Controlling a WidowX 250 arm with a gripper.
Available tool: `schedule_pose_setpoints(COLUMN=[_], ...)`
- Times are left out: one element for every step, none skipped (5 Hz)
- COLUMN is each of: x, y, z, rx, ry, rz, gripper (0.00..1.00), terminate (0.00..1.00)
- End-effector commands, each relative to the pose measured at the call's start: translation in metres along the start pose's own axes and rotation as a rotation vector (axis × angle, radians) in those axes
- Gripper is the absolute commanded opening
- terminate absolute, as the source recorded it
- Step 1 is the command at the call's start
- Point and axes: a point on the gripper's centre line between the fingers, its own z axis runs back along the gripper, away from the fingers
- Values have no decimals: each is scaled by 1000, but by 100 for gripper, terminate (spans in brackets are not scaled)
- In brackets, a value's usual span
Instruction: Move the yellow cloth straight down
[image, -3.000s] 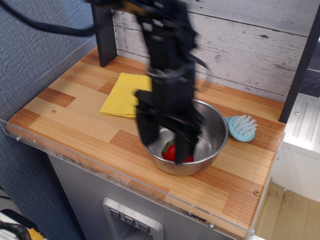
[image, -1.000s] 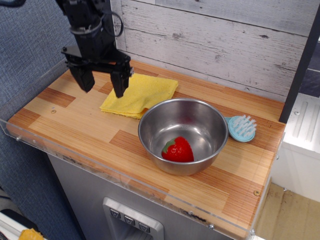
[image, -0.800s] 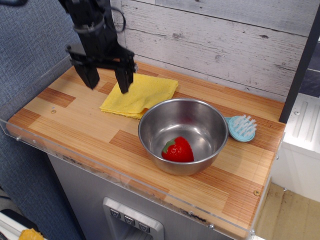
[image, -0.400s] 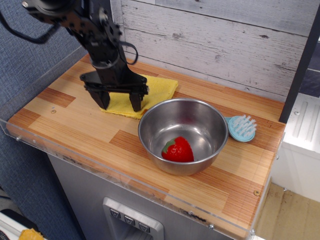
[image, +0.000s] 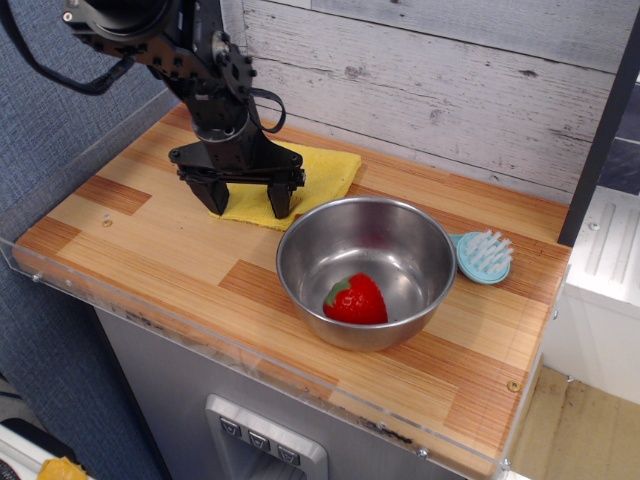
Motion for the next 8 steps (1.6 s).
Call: schedule_pose_setpoints(x=[-36, -53, -68, -81, -94, -109, -119, -127], y=[-4, -4, 2, 8, 19, 39, 53, 60], z=[0, 6, 12, 19, 25, 32, 45, 55], rx=[41, 46, 41, 39, 57, 55, 55, 47], ry=[98, 132, 161, 188, 221, 259, 274, 278], rz=[-91, -137, -153, -171, -204, -211, -245, -265], gripper=[100, 100, 100, 100, 100, 100, 100, 100], terminate=[0, 0, 0, 0, 0, 0, 0, 0])
